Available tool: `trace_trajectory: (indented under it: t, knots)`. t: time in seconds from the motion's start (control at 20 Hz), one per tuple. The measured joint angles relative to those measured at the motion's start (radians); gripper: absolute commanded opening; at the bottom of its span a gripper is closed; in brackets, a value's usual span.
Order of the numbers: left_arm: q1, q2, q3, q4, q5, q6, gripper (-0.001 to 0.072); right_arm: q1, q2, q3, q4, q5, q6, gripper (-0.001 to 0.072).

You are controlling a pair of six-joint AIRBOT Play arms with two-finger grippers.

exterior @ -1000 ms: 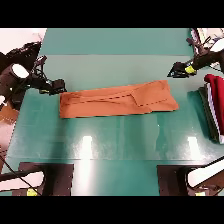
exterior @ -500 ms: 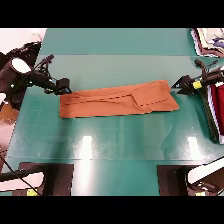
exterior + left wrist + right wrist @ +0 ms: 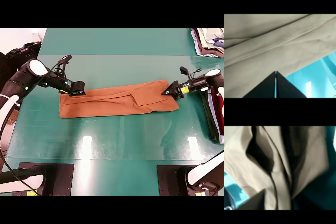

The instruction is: Fold the shirts.

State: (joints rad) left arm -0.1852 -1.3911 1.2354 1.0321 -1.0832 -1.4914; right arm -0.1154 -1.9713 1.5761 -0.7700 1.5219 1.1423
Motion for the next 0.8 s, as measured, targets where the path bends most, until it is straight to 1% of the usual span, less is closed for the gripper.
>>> trace_trajectory:
  t: [0.05,0.1,0.25,0.4,0.6,0.8]
  knots:
    - [-0.015,-0.005,0.001,0.000,0.010,0.000,0.0025,0.008,-0.002,0.000,0.000,-0.002,-0.010,0.0031]
    - [-0.033,-0.014,0.001,-0.003,0.021,-0.001,0.0024,0.014,-0.001,-0.001,0.002,0.002,-0.021,0.0020]
    - [-0.084,-0.064,0.024,-0.013,0.053,-0.003,0.0025,0.025,0.024,-0.001,0.010,0.016,-0.042,0.0019]
    - [-0.139,-0.163,0.108,-0.018,0.079,-0.008,0.0025,0.035,0.099,-0.001,0.015,0.019,-0.040,0.0019]
    - [-0.215,-0.333,0.279,-0.021,0.092,-0.025,0.0024,0.081,0.227,0.053,0.016,0.020,0.036,0.0018]
    - [-0.269,-0.468,0.420,-0.040,0.097,-0.046,0.0025,0.173,0.298,0.189,0.019,0.024,0.136,0.0018]
